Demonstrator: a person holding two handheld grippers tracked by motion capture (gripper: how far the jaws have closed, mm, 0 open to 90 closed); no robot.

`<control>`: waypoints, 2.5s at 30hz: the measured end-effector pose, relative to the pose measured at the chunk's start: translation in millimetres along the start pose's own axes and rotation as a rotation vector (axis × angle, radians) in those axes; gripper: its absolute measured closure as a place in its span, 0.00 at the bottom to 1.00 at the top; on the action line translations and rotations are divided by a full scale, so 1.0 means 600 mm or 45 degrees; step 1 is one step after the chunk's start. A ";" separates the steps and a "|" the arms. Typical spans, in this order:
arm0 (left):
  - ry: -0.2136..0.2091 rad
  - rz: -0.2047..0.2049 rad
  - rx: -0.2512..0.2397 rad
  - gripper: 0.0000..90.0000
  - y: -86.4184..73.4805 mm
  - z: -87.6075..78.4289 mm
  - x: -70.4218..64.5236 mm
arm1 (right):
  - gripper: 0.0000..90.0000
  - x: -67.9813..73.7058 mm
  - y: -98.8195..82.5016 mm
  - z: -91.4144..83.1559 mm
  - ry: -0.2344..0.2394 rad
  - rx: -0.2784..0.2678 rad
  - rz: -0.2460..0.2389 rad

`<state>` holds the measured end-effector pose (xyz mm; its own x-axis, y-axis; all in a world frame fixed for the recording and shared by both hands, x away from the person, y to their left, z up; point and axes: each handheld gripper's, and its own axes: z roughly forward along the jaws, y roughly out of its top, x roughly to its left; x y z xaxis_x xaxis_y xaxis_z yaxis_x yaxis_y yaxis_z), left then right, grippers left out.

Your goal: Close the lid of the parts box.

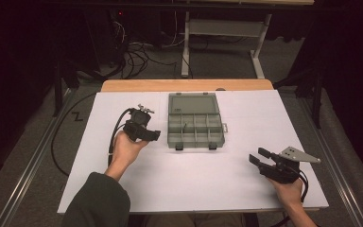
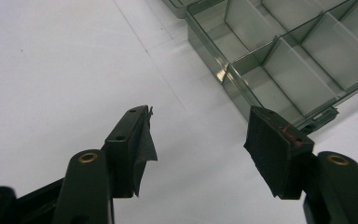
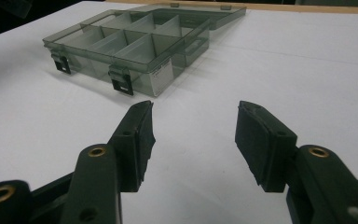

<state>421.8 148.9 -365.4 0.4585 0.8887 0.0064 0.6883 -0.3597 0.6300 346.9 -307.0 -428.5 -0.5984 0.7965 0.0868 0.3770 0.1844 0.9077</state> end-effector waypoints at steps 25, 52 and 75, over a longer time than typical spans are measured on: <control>0.017 -0.087 0.018 0.44 -0.004 0.028 0.033 | 0.52 -0.001 0.005 0.000 0.002 -0.018 0.029; -0.070 -0.080 0.017 0.45 0.019 0.063 0.028 | 0.57 0.015 0.028 0.022 0.042 0.094 0.044; -0.031 -0.088 -0.006 0.44 0.067 0.084 0.028 | 0.67 0.019 0.089 0.097 0.054 0.348 0.063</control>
<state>485.2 135.2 -379.1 0.4234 0.9042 -0.0564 0.7163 -0.2960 0.6319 401.6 -254.7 -402.7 -0.6013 0.7848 0.1502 0.5795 0.2989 0.7582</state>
